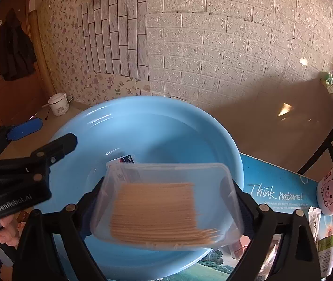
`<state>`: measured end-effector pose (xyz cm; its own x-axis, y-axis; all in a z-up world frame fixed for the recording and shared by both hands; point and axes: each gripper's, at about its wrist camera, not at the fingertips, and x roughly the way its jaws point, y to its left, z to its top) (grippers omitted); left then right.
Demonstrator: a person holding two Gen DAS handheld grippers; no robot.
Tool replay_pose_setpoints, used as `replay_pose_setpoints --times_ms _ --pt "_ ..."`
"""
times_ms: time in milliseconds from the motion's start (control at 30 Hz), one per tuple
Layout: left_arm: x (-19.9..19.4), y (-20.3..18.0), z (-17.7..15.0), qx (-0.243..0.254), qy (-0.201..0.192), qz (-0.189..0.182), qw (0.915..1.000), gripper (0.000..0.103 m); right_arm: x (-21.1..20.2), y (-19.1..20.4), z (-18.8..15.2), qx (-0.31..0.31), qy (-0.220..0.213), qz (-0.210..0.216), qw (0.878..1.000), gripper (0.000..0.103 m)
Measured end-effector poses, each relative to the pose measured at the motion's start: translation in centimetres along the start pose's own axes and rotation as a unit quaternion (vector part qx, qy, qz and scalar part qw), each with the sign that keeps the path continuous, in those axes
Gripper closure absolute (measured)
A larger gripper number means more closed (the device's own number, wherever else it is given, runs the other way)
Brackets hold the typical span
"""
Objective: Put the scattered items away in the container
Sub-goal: 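Open the left gripper to drop the floss box in the basin while the right releases the toothpick box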
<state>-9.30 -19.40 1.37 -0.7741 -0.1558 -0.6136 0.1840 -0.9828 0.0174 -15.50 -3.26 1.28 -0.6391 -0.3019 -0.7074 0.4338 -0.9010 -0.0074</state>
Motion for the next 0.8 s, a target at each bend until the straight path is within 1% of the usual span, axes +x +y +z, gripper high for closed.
replay_pose_setpoints --times_ms 67,133,267,433,600,800 --pt "0.0 0.1 0.0 -0.002 0.000 0.001 1.0000 0.017 -0.2 -0.1 0.1 -0.003 -0.004 -0.016 1.000 0.000" --pt "0.1 0.3 0.0 -0.004 0.002 0.001 1.0000 0.017 -0.6 -0.2 0.0 -0.003 -0.012 -0.019 1.000 0.000" --pt "0.0 0.2 0.0 -0.005 0.004 -0.003 1.0000 0.017 -1.1 -0.5 0.2 0.007 -0.013 -0.008 1.000 0.000" --pt "-0.5 -0.1 0.2 -0.003 0.003 -0.005 1.0000 0.016 -1.7 -0.4 0.3 0.007 -0.019 -0.008 1.000 0.000" --pt "-1.1 -0.4 0.4 -0.003 0.002 -0.002 1.0000 0.012 -2.6 -0.1 0.4 0.007 -0.026 -0.006 1.000 0.000" --pt "-2.6 -0.9 0.9 0.000 -0.012 -0.006 0.9999 0.007 -4.3 -0.6 0.4 0.021 -0.037 -0.002 0.999 0.000"
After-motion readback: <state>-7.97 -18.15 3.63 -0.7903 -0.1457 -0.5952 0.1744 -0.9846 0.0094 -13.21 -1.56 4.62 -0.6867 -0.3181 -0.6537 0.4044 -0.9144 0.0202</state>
